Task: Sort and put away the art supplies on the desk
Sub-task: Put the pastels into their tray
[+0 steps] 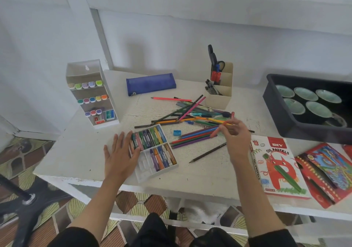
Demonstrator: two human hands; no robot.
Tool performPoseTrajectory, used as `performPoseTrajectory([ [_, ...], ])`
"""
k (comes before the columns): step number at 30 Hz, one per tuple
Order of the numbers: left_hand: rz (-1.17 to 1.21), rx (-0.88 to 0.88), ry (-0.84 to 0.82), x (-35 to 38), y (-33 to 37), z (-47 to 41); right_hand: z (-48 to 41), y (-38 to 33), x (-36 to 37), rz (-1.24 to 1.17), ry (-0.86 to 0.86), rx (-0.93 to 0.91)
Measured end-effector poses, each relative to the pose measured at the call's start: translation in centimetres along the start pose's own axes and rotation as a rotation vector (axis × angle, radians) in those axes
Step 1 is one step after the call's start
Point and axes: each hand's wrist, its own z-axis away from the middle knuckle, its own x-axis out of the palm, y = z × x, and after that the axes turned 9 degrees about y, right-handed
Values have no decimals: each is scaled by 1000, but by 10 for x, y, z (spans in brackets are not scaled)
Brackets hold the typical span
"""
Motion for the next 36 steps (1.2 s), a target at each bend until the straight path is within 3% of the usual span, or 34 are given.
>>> performPoseTrajectory([
  [3,5,4,-4,-1,2,0,33,0,25,-71,-177,28],
  [9,-2,5,-6,0,1,-1,92,8,76,45,-475,-38],
  [13,-5,-5,-5,-3,3,0,105,11,102,272,-582,-195],
  [18,-14,-4,-15,-3,3,1,116,26,117,508,-446,-520],
  [22,-19,3,-20,-3,3,2,121,34,122,580,-370,-587],
  [32,-5,-1,-1,-4,3,1,121,38,118,490,-349,-515],
  [36,2,2,-3,-3,2,1,101,22,107,224,-363,-218],
])
